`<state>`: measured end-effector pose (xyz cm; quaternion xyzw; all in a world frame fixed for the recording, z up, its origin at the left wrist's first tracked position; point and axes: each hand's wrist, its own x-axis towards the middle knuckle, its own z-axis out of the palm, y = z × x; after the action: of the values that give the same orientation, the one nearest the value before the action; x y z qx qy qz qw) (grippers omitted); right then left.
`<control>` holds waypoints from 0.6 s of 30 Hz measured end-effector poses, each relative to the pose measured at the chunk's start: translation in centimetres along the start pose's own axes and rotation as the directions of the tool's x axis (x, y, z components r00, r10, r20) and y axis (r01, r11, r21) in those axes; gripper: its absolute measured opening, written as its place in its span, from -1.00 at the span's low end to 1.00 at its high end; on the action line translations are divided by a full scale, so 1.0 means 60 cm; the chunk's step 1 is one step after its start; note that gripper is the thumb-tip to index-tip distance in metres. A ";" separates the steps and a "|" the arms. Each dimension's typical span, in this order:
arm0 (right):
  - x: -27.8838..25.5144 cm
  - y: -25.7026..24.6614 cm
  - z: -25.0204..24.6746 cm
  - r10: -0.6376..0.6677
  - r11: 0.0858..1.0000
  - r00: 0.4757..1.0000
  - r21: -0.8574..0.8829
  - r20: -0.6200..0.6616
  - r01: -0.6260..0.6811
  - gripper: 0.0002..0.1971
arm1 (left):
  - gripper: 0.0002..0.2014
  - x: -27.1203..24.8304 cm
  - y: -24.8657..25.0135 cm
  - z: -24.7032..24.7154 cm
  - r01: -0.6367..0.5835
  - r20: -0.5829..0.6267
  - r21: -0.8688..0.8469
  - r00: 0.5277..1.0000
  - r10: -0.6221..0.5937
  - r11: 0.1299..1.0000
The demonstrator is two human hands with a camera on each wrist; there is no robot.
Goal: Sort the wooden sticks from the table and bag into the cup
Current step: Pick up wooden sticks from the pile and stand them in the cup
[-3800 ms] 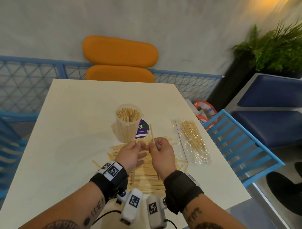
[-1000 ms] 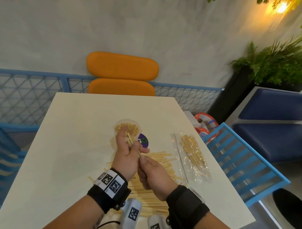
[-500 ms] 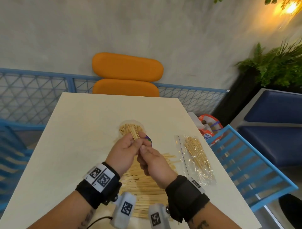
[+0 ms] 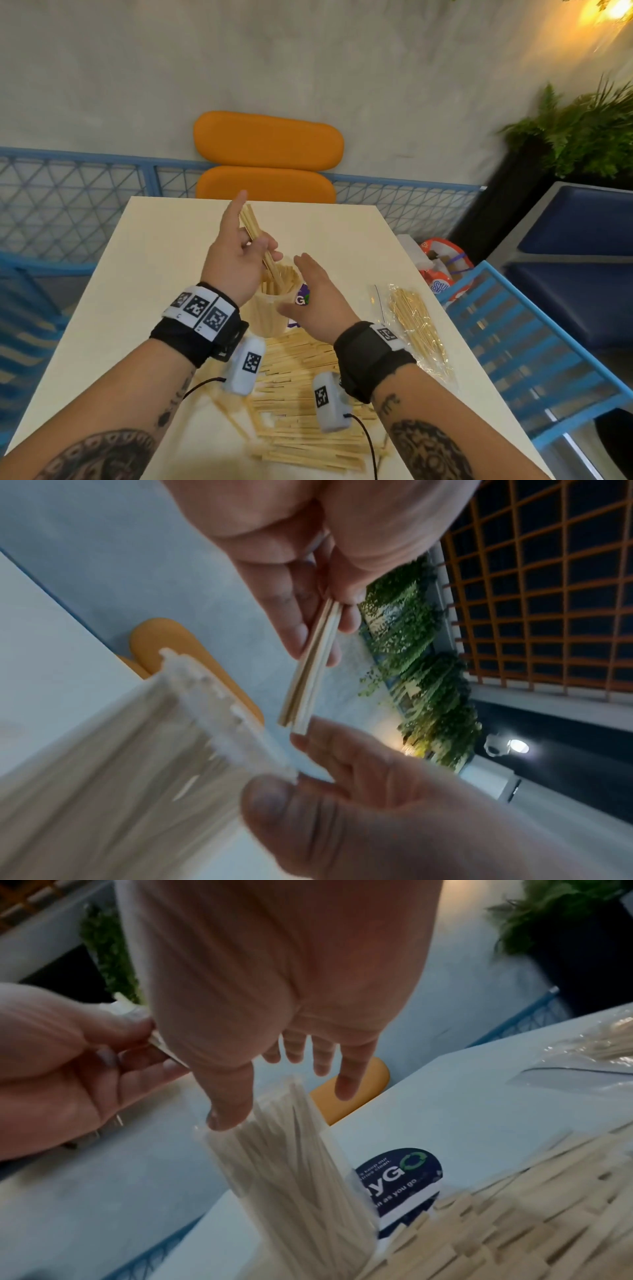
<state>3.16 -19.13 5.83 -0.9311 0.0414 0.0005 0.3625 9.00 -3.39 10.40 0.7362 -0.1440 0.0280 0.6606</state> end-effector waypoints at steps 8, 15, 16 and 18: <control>-0.002 0.011 0.018 -0.039 0.994 0.999 -0.098 0.000 0.039 -0.16 | -0.37 -0.017 -0.030 0.008 -0.101 0.041 0.155 0.995 0.096 0.983; 0.001 0.011 0.014 -0.046 0.991 0.999 -0.126 0.006 0.047 -0.19 | -0.45 0.002 -0.036 0.004 -0.149 -0.004 0.168 0.988 0.152 0.974; 0.000 0.011 0.014 -0.045 0.991 0.999 -0.127 0.009 0.045 -0.18 | -0.49 0.000 -0.042 0.004 -0.162 0.010 0.201 0.987 0.163 0.966; 0.000 0.011 0.016 -0.046 0.990 0.999 -0.131 0.011 0.047 -0.18 | -0.56 -0.004 -0.054 0.006 -0.167 0.052 0.276 0.986 0.159 0.947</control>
<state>3.13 -18.97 4.69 -0.9537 0.0181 -0.0015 0.3003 9.53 -3.40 7.15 0.8080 -0.2084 0.0918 0.5434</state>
